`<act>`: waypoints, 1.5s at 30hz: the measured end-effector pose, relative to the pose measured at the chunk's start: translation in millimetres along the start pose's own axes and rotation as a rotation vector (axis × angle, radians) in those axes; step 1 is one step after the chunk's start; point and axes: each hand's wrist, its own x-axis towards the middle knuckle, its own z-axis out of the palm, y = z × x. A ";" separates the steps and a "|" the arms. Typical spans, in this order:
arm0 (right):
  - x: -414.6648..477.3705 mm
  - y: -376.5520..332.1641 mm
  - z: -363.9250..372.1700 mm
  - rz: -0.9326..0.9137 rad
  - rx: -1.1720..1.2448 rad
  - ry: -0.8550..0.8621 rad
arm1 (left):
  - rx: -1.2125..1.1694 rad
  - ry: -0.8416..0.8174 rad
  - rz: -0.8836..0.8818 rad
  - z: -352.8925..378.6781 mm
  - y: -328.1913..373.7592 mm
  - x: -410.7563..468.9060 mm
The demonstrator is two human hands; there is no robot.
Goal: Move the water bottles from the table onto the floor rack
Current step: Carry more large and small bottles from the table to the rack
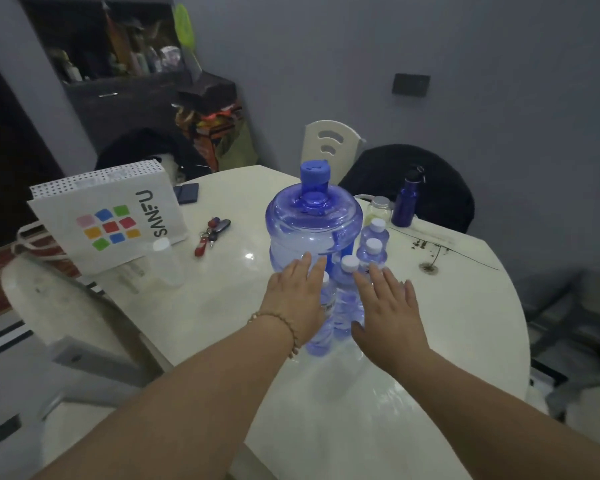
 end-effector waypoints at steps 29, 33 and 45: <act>-33.2 -12.8 22.3 -0.304 -0.206 -0.008 | -0.141 -0.010 0.082 41.6 1.6 -75.6; -80.2 -15.8 42.3 -0.258 -0.076 0.070 | -0.125 -0.050 0.100 64.7 10.8 -106.9; -153.0 -10.4 104.9 -0.008 0.134 -0.216 | -0.176 -0.215 0.001 129.1 55.5 -154.3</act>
